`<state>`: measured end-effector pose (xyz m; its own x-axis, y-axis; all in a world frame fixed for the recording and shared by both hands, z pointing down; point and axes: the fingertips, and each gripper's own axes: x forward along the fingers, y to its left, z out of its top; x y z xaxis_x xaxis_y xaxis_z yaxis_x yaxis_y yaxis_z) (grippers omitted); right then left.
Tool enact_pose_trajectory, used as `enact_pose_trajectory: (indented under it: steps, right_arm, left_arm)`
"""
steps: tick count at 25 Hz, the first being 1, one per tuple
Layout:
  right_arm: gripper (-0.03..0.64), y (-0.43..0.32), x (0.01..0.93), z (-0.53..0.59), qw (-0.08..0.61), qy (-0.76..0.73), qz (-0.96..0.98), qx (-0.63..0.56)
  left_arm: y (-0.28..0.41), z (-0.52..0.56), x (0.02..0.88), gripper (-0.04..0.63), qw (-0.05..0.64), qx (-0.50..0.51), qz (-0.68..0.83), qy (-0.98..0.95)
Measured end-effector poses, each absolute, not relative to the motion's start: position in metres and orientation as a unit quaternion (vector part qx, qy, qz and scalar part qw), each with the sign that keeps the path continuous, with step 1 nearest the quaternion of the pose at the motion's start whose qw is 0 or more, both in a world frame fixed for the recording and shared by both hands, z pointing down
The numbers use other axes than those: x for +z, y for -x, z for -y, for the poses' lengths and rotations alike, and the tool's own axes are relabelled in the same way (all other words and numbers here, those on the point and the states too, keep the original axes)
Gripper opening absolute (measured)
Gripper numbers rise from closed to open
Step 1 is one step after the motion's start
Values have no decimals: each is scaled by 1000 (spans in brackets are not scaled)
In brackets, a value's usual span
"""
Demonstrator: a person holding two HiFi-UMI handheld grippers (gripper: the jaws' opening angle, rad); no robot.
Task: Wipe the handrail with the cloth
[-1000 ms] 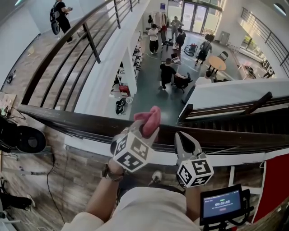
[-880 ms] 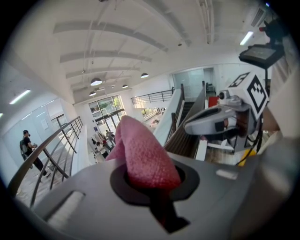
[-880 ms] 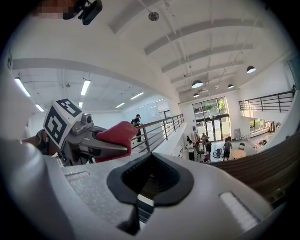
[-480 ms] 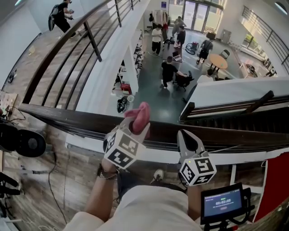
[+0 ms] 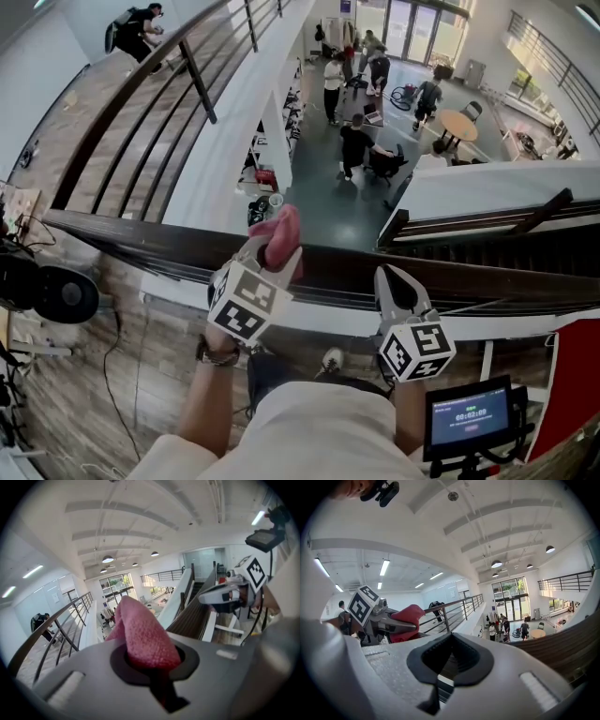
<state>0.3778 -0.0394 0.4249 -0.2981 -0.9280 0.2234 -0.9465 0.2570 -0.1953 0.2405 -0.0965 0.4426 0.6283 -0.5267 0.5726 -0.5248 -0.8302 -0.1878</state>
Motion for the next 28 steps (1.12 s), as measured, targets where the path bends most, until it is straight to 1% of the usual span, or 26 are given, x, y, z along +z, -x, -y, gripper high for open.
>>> enact_pose_trajectory:
  steps: [4, 10, 23, 28]
  right_arm:
    - [3, -377, 425, 39, 32, -591, 793, 145]
    - [3, -378, 426, 39, 32, -591, 793, 144]
    - [3, -378, 424, 39, 32, -588, 795, 142]
    - [3, -382, 426, 36, 31, -590, 795, 141]
  left_arm:
    - [-230, 101, 436, 32, 10, -317, -299, 900]
    - [-212, 107, 436, 32, -2, -311, -319, 895]
    - [-201, 112, 433, 32, 7, -291, -346, 892]
    - [-182, 117, 435, 32, -2, -291, -369, 883]
